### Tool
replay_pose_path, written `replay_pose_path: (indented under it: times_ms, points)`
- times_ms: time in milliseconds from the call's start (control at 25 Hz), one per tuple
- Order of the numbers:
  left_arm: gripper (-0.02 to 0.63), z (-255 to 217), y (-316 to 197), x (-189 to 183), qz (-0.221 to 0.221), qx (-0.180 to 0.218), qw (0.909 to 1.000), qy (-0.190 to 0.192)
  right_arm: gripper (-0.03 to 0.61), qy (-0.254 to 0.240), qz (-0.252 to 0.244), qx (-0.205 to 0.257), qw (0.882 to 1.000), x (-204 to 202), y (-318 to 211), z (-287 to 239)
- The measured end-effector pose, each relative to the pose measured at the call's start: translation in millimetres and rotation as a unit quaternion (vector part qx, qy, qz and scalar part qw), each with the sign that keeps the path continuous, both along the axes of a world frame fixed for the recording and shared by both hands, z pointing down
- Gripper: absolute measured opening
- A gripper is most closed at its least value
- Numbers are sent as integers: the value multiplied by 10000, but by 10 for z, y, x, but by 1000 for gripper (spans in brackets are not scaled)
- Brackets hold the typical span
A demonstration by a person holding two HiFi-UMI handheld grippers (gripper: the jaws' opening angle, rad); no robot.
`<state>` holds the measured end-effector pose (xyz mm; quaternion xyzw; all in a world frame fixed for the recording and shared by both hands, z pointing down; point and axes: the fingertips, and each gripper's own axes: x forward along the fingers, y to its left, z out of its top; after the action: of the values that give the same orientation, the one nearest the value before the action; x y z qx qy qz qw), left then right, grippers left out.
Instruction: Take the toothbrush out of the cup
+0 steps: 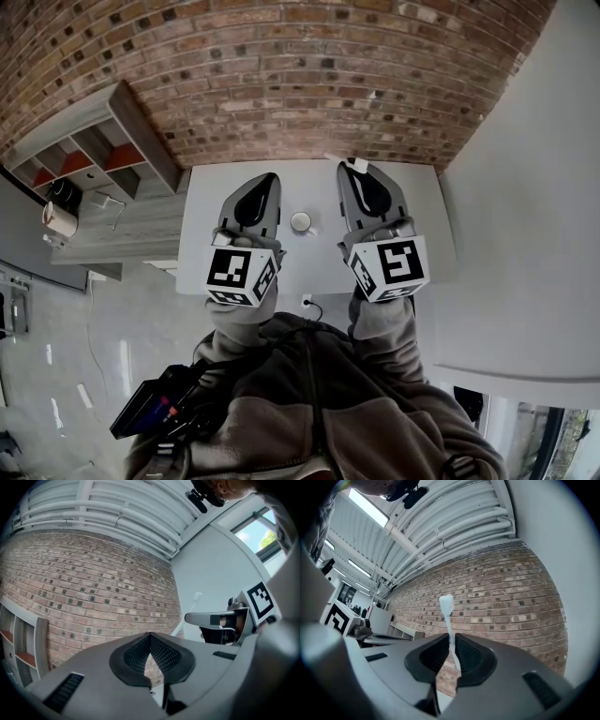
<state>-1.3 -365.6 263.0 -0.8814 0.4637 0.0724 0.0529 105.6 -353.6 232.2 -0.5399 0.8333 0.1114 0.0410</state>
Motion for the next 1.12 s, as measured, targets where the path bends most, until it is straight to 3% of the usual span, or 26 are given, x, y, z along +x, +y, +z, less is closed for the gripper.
replay_pose_path:
  times_ms: [1120]
  points:
    - [5,8,126,20,42,-38,9999,-82,44,27,-44,278,9996,-32,162,-91]
